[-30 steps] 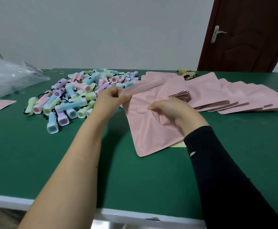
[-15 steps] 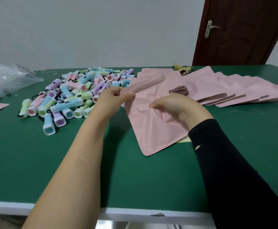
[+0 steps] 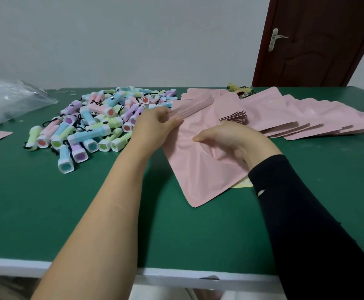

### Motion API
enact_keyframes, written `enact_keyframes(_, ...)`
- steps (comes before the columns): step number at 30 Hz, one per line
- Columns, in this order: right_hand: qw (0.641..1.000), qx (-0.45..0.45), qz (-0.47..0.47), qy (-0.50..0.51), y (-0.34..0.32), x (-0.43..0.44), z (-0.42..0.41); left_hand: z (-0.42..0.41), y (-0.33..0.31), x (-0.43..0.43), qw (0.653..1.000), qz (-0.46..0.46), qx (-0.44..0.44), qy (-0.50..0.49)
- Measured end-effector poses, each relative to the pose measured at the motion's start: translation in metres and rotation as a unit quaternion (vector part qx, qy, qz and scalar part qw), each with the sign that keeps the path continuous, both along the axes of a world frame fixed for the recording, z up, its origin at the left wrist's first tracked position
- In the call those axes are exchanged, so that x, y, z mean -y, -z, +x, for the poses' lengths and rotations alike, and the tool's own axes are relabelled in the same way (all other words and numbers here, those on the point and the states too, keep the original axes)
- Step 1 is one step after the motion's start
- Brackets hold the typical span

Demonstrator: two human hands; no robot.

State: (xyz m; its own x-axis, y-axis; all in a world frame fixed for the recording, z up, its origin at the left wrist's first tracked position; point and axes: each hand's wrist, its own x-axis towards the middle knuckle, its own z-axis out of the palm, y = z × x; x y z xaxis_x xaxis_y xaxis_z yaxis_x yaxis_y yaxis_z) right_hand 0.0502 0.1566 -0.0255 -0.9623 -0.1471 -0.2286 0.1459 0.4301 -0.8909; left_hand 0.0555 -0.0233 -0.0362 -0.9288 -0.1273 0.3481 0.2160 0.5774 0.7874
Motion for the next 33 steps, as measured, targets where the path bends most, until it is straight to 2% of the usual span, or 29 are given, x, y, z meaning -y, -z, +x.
enact_keyframes(6,1.0,0.011,-0.016,-0.012,0.001,0.003,0.002,0.0,0.003,-0.004,0.999,-0.028,0.013,-0.039)
enact_keyframes(11,0.999,0.017,-0.019,-0.023,-0.001,0.002,0.004,0.001,0.001,-0.008,0.999,-0.026,-0.01,-0.03)
enact_keyframes(20,0.999,0.009,0.027,-0.028,-0.004,0.006,0.006,0.003,-0.001,-0.016,0.993,-0.087,0.012,-0.078)
enact_keyframes(33,0.998,0.002,0.015,-0.064,-0.009,0.014,0.013,0.007,-0.01,-0.021,0.996,-0.056,-0.026,-0.067)
